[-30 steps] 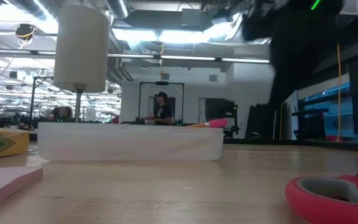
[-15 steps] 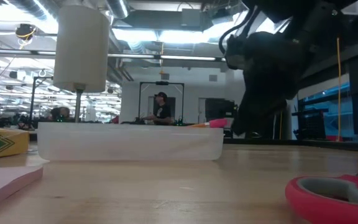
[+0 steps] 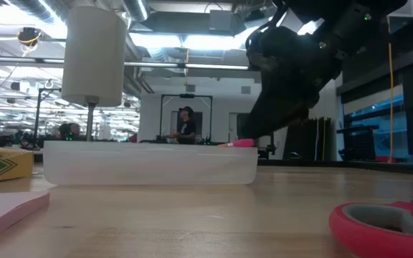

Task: Pack school essentials
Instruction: Put the orange pencil into the gray supply box, then put the red scissors into the gray supply box

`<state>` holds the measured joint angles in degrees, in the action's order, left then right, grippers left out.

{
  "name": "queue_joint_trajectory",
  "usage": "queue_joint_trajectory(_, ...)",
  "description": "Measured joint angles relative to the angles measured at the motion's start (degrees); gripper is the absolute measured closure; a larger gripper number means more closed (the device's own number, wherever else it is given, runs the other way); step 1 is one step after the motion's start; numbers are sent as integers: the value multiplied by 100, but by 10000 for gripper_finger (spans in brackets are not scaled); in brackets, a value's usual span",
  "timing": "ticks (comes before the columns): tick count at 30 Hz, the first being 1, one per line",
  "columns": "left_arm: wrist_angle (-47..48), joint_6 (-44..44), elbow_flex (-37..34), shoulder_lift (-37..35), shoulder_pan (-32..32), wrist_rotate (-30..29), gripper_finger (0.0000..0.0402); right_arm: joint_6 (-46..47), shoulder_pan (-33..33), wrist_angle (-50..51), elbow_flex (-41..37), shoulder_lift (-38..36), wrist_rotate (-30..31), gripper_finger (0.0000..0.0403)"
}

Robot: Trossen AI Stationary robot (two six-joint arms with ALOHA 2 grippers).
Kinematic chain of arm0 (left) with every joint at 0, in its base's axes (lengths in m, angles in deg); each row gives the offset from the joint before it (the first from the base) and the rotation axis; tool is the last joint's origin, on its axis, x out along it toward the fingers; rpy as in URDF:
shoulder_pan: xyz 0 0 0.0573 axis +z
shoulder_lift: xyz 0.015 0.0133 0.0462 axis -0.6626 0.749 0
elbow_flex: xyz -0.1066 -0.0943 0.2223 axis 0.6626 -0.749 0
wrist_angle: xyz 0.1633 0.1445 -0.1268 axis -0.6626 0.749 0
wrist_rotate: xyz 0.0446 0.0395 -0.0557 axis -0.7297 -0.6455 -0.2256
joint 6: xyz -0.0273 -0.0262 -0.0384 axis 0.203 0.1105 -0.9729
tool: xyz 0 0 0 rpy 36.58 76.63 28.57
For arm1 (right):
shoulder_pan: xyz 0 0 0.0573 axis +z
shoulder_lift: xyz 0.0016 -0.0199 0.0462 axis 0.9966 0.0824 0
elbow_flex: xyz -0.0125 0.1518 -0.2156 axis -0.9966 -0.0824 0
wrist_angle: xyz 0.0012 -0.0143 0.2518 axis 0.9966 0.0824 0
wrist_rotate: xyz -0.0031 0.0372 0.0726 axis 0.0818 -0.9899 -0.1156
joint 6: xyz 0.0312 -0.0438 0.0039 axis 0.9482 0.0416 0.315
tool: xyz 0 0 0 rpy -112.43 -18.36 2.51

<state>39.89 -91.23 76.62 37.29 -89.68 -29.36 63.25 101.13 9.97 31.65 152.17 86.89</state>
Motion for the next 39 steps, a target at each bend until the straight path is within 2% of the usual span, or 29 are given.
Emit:
queue_joint_trajectory(5, -2, 5, 0, 0, 0, 0, 333, 12, -32, 81, 0, 0, 0, 297)
queue_joint_trajectory(11, -4, 12, 0, 2, 0, 2, 332, 495, -8, 659, 3, 109, -52, 297)
queue_joint_trajectory(15, 4, 19, -2, 2, 0, -26, 332, 467, 99, 424, 3, 168, -40, 297)
queue_joint_trajectory(26, -4, 48, -2, 2, 0, -452, 331, 468, 93, 727, 7, 168, -18, 297)
queue_joint_trajectory(31, -26, -118, -14, 2, -111, -386, 331, 485, 135, 876, 7, 140, -451, 297)
queue_joint_trajectory(34, -386, -132, -230, 4, -227, -446, 331, 483, 202, 914, 7, 70, -649, 297)
queue_joint_trajectory(39, -937, -133, -803, 7, -377, -414, 331, 480, 284, 1017, 7, -258, -647, 297)
